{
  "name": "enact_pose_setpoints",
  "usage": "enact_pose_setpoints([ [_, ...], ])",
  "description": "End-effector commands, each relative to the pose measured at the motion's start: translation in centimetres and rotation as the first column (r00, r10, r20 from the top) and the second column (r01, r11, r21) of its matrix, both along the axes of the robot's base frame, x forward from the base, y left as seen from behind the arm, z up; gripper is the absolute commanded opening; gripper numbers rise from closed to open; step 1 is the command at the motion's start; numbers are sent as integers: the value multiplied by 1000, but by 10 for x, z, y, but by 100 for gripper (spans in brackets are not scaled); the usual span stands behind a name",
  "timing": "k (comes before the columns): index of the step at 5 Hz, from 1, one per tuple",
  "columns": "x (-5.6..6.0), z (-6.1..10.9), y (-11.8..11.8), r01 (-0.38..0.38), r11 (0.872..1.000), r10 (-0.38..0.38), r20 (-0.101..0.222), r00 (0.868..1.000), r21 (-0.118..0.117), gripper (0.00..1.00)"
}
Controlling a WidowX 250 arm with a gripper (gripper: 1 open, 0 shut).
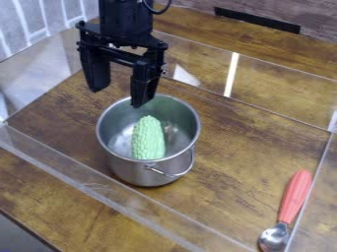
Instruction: Remove the green object from the silver pot and put it on the table
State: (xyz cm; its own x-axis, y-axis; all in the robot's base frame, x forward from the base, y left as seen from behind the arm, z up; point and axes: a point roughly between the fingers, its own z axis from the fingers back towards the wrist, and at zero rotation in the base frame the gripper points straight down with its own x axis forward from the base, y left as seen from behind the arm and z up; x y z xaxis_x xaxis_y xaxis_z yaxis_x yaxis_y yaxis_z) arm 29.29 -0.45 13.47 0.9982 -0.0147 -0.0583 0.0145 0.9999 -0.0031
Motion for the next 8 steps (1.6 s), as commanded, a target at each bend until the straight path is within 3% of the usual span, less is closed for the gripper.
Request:
enact_pose_setpoints([
  [1, 0, -14, -4, 9, 1000, -9, -9, 1000, -5, 100],
  [3, 8, -45, -33, 45, 999, -44, 37, 998, -24, 100],
  [5, 17, -59, -23, -78, 997, 79, 81, 994, -21, 100],
  [7, 13, -88, 0, -122, 992, 125, 120, 985, -32, 100],
  [8, 19, -93, 4, -176, 984, 179, 127, 976, -35, 100],
])
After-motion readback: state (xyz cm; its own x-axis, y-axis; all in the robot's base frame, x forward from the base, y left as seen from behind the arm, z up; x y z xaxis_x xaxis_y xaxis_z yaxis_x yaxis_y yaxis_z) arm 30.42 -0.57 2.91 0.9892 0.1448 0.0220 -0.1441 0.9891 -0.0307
